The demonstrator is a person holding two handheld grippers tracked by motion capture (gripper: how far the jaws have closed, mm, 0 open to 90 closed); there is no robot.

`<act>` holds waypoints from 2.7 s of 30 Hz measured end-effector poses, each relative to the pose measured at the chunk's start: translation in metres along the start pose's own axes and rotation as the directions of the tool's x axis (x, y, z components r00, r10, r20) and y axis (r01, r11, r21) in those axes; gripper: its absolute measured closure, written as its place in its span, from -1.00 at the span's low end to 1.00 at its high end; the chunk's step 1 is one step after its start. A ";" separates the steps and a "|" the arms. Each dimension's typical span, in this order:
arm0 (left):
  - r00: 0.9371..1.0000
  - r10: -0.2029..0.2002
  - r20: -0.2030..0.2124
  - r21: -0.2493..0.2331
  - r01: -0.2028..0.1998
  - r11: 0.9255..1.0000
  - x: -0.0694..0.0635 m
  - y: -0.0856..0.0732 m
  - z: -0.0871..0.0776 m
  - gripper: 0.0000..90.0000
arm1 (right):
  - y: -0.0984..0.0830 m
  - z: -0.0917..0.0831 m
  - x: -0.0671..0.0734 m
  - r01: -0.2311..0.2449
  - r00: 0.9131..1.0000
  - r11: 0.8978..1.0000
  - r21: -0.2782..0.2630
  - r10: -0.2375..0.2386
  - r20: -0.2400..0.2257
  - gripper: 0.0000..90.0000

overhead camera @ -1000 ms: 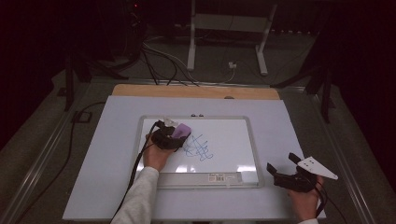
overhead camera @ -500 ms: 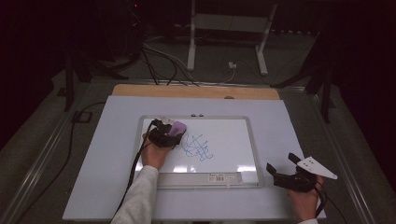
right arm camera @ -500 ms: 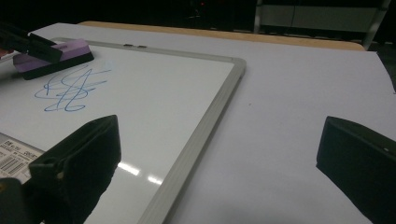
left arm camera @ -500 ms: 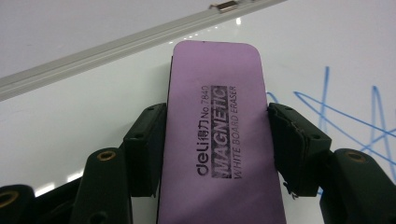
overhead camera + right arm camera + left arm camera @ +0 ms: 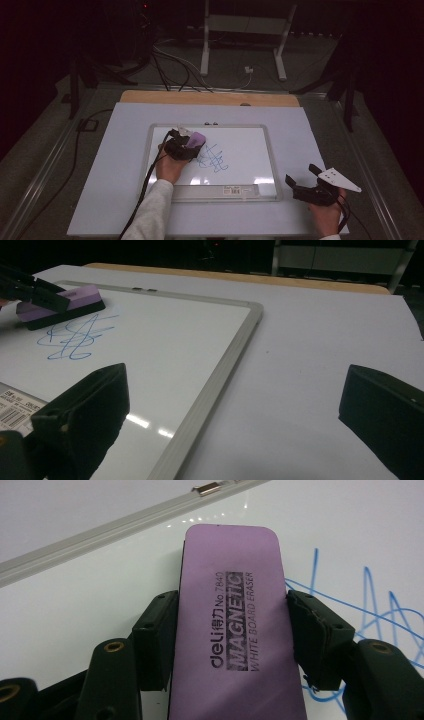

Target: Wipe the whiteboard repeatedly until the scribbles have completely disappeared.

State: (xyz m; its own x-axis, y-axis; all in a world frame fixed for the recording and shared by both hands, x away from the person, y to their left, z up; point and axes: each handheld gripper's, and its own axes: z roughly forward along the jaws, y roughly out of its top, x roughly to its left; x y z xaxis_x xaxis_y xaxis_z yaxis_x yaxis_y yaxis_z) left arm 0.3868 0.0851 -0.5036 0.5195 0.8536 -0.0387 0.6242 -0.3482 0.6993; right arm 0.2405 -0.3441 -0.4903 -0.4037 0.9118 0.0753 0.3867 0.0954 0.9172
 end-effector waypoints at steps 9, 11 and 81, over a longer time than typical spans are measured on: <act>0.998 -0.039 -0.054 0.022 0.040 0.999 0.014 0.001 -0.003 -0.07 | 0.000 0.000 0.000 -0.004 1.000 1.000 -0.002 0.004 0.001 -1.00; 0.998 -0.046 -0.052 0.021 0.047 0.999 0.015 0.001 -0.003 -0.07 | 0.000 0.000 0.000 -0.003 1.000 1.000 -0.002 0.003 0.002 -1.00; 0.989 -0.083 -0.124 0.043 0.089 0.995 0.007 0.010 0.004 -0.07 | -0.001 0.000 -0.001 -0.002 1.000 1.000 0.002 0.002 0.002 -1.00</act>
State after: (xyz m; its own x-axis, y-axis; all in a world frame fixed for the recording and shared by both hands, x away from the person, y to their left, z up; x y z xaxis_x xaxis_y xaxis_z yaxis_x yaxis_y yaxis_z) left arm 0.3992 0.0862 -0.4995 0.3896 0.9210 -0.0084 0.6925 -0.2868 0.6620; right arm 0.2402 -0.3452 -0.4910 -0.4015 0.9127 0.0763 0.3888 0.0944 0.9165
